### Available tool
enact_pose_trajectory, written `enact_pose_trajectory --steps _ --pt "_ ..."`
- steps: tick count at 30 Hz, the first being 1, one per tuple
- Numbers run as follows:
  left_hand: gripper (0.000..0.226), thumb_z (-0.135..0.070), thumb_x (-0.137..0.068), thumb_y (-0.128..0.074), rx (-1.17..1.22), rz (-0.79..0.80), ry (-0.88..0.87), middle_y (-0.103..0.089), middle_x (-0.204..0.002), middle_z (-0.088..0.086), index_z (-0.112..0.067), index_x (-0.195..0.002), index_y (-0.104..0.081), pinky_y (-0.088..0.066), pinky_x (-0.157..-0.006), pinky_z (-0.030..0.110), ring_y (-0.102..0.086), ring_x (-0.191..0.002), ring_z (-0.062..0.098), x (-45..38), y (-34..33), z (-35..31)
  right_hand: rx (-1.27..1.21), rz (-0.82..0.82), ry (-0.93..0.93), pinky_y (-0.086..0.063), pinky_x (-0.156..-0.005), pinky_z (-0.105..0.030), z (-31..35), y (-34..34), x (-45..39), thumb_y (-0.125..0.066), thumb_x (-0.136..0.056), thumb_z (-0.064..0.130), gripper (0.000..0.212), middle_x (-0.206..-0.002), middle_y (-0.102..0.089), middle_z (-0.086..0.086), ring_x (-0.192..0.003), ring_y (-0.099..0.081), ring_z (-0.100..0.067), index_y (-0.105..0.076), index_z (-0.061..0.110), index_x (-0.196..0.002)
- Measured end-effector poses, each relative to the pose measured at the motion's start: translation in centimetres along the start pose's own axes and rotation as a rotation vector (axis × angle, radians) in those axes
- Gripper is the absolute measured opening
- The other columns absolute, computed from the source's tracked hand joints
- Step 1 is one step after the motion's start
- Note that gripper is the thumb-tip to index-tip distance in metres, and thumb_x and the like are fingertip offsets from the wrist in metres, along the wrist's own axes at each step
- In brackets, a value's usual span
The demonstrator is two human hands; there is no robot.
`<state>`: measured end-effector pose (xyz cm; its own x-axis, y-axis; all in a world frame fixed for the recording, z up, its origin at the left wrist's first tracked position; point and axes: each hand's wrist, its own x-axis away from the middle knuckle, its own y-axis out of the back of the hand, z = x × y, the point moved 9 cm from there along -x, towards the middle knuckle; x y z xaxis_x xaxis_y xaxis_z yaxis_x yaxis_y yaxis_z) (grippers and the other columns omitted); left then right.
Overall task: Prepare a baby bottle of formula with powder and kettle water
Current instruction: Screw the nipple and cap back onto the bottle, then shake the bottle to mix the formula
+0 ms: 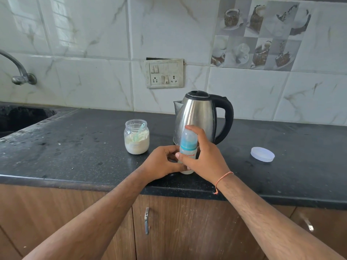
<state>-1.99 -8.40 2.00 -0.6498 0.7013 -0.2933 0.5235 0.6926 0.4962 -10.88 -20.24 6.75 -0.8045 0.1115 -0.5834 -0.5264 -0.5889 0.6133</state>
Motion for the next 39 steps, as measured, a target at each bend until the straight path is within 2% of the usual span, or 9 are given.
enact_pose_trajectory --steps 12,15,20,24,28,29,32,37,39 --pt "0.087 -0.046 -0.071 -0.100 -0.135 0.073 0.043 -0.073 -0.130 -0.021 -0.034 -0.146 -0.057 -0.057 -0.110 0.037 -0.069 -0.120 0.001 0.0 -0.8 0.3 -0.212 0.061 -0.164 -0.054 -0.088 -0.012 -2.3 -0.7 1.7 -0.093 -0.082 0.032 0.127 -0.124 -0.042 0.060 -0.114 -0.061 0.017 0.001 0.063 -0.162" --pt "0.089 -0.042 -0.073 -0.101 -0.126 0.082 0.037 -0.072 -0.130 -0.021 -0.037 -0.148 -0.054 -0.055 -0.106 0.027 -0.067 -0.120 -0.004 0.1 -0.9 0.3 -0.339 -0.001 -0.176 -0.059 -0.092 -0.021 -2.3 0.1 1.7 -0.094 -0.082 0.027 0.127 -0.133 -0.051 0.041 -0.115 -0.068 0.005 -0.002 0.065 -0.161" --pt "0.076 -0.046 -0.086 -0.089 -0.071 0.063 0.042 -0.070 -0.134 -0.020 -0.038 -0.152 -0.052 -0.054 -0.101 0.023 -0.066 -0.120 -0.005 0.1 -0.5 0.0 -1.088 -0.763 -0.505 -0.067 -0.077 -0.055 -8.3 5.3 4.2 -0.088 -0.088 0.015 0.090 -0.141 -0.056 -0.006 -0.122 -0.070 -0.025 -0.033 0.053 -0.149" --pt "0.052 -0.049 -0.101 -0.070 0.050 0.002 0.076 -0.075 -0.131 -0.011 -0.030 -0.148 -0.060 -0.056 -0.112 0.034 -0.070 -0.121 0.004 0.5 -0.3 0.2 -0.907 -0.241 -0.521 -0.066 -0.072 -0.052 -7.0 2.6 2.8 -0.091 -0.084 0.014 0.082 -0.129 -0.064 -0.011 -0.106 -0.077 -0.027 -0.044 0.052 -0.139" --pt "0.058 -0.069 -0.094 -0.052 0.058 -0.030 0.093 -0.078 -0.124 -0.019 -0.035 -0.138 -0.066 -0.051 -0.114 0.032 -0.069 -0.120 -0.002 0.7 -0.1 -0.1 -1.212 -0.875 -0.569 -0.067 -0.070 -0.052 -10.6 6.3 4.9 -0.087 -0.089 0.013 0.080 -0.134 -0.062 -0.006 -0.123 -0.070 -0.032 -0.036 0.040 -0.145" --pt "0.055 -0.071 -0.093 -0.049 0.042 -0.039 0.099 -0.078 -0.122 -0.021 -0.037 -0.133 -0.068 -0.051 -0.113 0.032 -0.069 -0.118 -0.002 0.7 0.0 -0.1 -1.237 -0.886 -0.584 -0.066 -0.070 -0.053 -10.8 6.4 5.1 -0.087 -0.089 0.014 0.080 -0.135 -0.059 -0.006 -0.124 -0.069 -0.033 -0.035 0.040 -0.144" --pt "0.048 -0.070 -0.095 -0.046 0.016 -0.035 0.120 -0.078 -0.118 -0.023 -0.040 -0.124 -0.070 -0.051 -0.113 0.032 -0.070 -0.113 -0.004 0.7 -0.2 -0.1 -0.981 -0.324 -0.566 -0.067 -0.074 -0.053 -8.0 3.5 3.4 -0.090 -0.085 0.017 0.080 -0.132 -0.060 -0.006 -0.113 -0.074 -0.029 -0.043 0.048 -0.142" --pt "0.058 -0.076 -0.095 -0.044 0.008 -0.063 0.099 -0.078 -0.116 -0.021 -0.034 -0.125 -0.071 -0.055 -0.109 0.040 -0.072 -0.112 0.014 0.9 0.1 -0.3 -1.257 -1.006 -0.606 -0.067 -0.070 -0.052 -11.9 6.6 6.2 -0.087 -0.090 0.019 0.084 -0.138 -0.054 -0.006 -0.125 -0.068 -0.034 -0.031 0.036 -0.149" --pt "0.060 -0.080 -0.096 -0.043 0.005 -0.053 0.103 -0.078 -0.116 -0.020 -0.035 -0.125 -0.072 -0.054 -0.109 0.038 -0.072 -0.112 0.012 0.8 0.1 -0.2 -1.145 -0.673 -0.608 -0.066 -0.070 -0.054 -10.0 5.9 4.5 -0.087 -0.090 0.018 0.078 -0.132 -0.062 -0.006 -0.116 -0.073 -0.033 -0.036 0.037 -0.147"
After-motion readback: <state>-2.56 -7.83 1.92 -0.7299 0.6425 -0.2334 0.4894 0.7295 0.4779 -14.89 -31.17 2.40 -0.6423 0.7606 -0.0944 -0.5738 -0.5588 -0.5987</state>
